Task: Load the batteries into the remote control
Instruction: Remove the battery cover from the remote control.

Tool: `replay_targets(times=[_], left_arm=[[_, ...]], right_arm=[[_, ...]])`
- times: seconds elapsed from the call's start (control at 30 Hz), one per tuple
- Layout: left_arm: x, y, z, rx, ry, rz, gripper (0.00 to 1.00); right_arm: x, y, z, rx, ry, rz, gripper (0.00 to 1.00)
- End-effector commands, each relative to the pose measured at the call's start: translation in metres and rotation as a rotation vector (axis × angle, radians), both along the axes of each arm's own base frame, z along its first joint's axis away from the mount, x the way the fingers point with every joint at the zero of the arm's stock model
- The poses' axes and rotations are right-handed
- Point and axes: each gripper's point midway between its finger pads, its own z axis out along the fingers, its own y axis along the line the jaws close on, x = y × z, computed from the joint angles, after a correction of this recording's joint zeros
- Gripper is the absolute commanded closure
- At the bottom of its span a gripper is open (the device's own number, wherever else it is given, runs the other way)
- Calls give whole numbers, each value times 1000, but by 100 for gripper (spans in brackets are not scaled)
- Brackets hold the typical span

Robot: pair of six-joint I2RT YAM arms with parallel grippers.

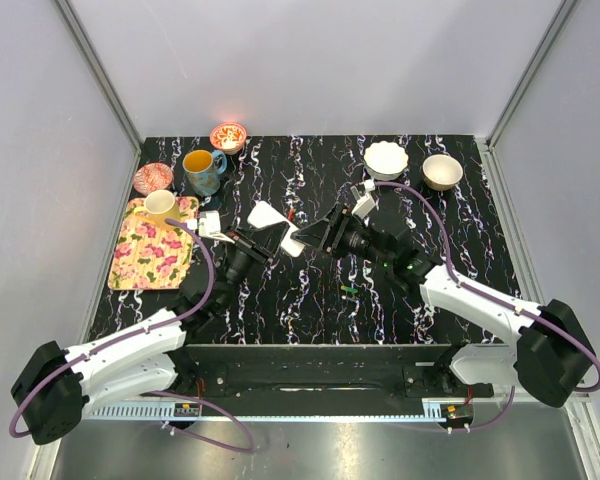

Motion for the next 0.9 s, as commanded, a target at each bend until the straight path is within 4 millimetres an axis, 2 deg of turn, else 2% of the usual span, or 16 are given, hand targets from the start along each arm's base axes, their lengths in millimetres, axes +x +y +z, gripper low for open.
replay_targets(times=[0.0, 0.33, 0.87], left_arm=[[-1, 7, 23, -49, -55, 28, 100], [-1, 5, 30, -55, -68, 22, 100], [-2, 4, 35, -70, -79, 13, 100]], right_arm=[[-1, 3, 19, 55, -31, 26, 37], [-3, 4, 13, 51, -13, 38, 44], [-4, 8, 4, 40, 11, 65, 75]])
